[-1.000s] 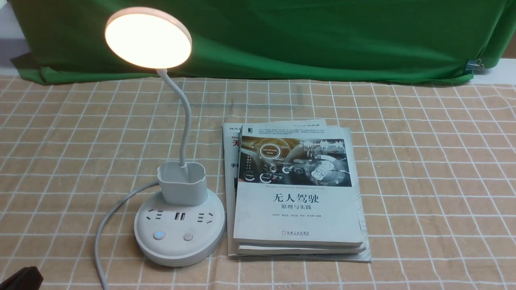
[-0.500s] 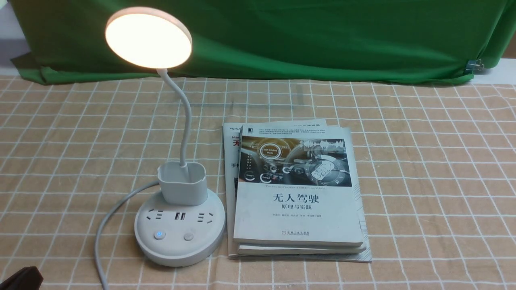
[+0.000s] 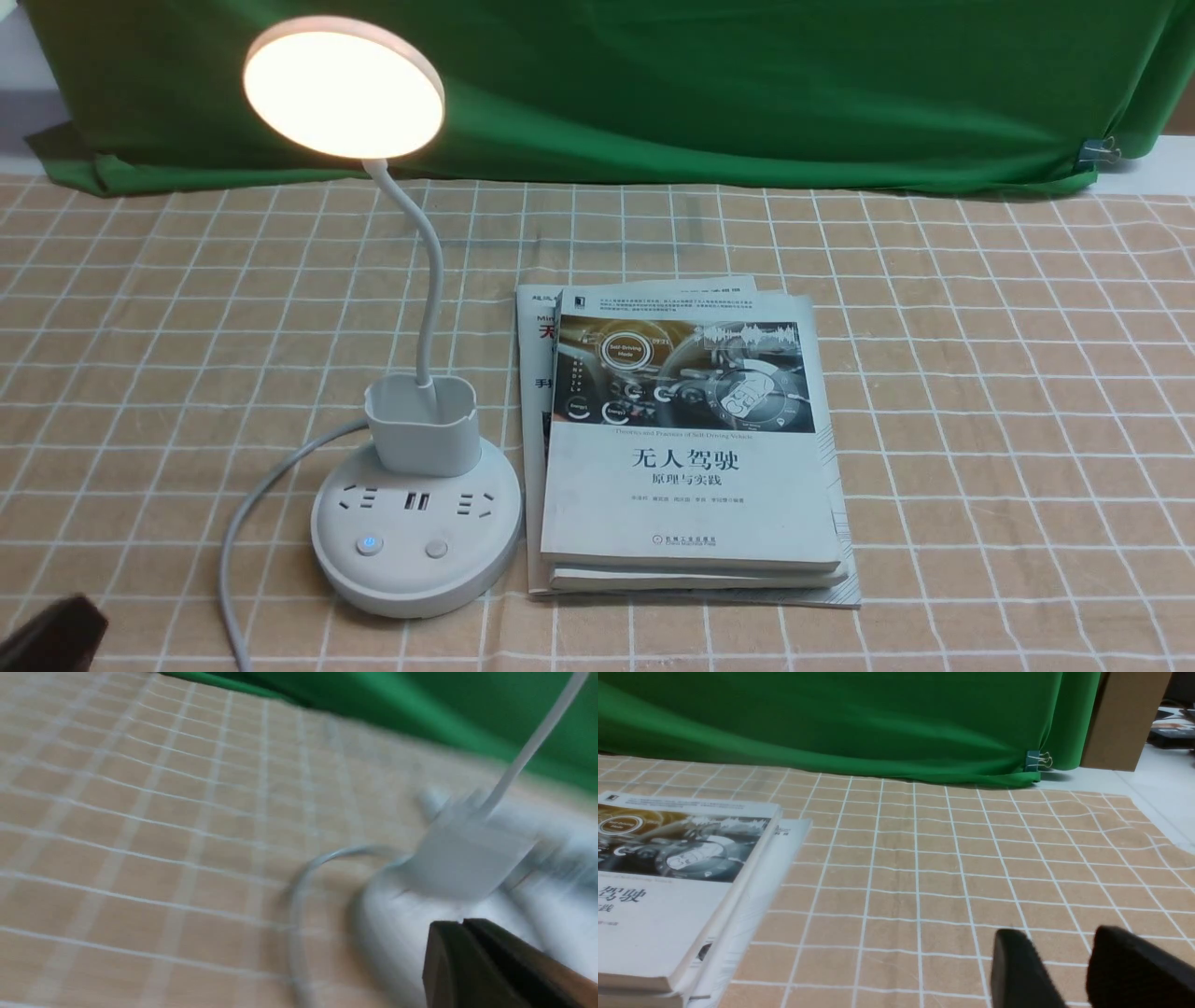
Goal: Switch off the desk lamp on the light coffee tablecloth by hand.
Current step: 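Press the power button on the round power strip under the lamp with the left gripper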
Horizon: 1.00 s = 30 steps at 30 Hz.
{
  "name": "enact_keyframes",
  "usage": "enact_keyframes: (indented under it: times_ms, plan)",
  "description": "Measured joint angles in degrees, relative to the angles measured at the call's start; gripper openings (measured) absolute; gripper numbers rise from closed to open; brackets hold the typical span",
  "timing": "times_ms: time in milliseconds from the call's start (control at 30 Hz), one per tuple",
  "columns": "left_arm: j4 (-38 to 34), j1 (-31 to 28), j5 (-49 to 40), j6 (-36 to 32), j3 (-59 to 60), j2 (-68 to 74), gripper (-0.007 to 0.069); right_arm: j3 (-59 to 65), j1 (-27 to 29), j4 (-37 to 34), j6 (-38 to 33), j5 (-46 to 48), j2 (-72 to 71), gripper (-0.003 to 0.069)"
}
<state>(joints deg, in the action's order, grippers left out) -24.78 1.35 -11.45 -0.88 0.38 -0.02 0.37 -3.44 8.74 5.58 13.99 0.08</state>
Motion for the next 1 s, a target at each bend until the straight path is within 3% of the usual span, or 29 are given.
enact_keyframes:
  times_ms: [167, 367, 500, 667, 900, 1000]
  plan:
    - [-13.26, 0.00, 6.11, 1.83, 0.00, 0.00, 0.0004, 0.00, 0.00, 0.00, 0.00, 0.00, 0.00, 0.0242]
    - [-14.45, 0.00, 10.47, 1.88, 0.00, 0.00, 0.0006, 0.00, 0.00, 0.00, 0.00, 0.00, 0.00, 0.0242]
    - [-14.72, 0.00, 8.74, 1.88, -0.63, 0.43, 0.0006, 0.00, 0.00, 0.00, 0.00, 0.00, 0.00, 0.0242]
    - [-8.66, 0.00, -4.47, 1.83, -12.30, 10.91, 0.0006, 0.00, 0.00, 0.00, 0.00, 0.00, 0.00, 0.0242]
    - [5.00, 0.00, -32.94, 0.49, -30.88, 37.40, 0.0006, 0.00, 0.00, 0.00, 0.00, 0.00, 0.00, 0.0242]
    - [9.46, 0.00, -39.72, -1.94, -35.20, 47.10, 0.0006, 0.00, 0.00, 0.00, 0.00, 0.00, 0.00, 0.0242]
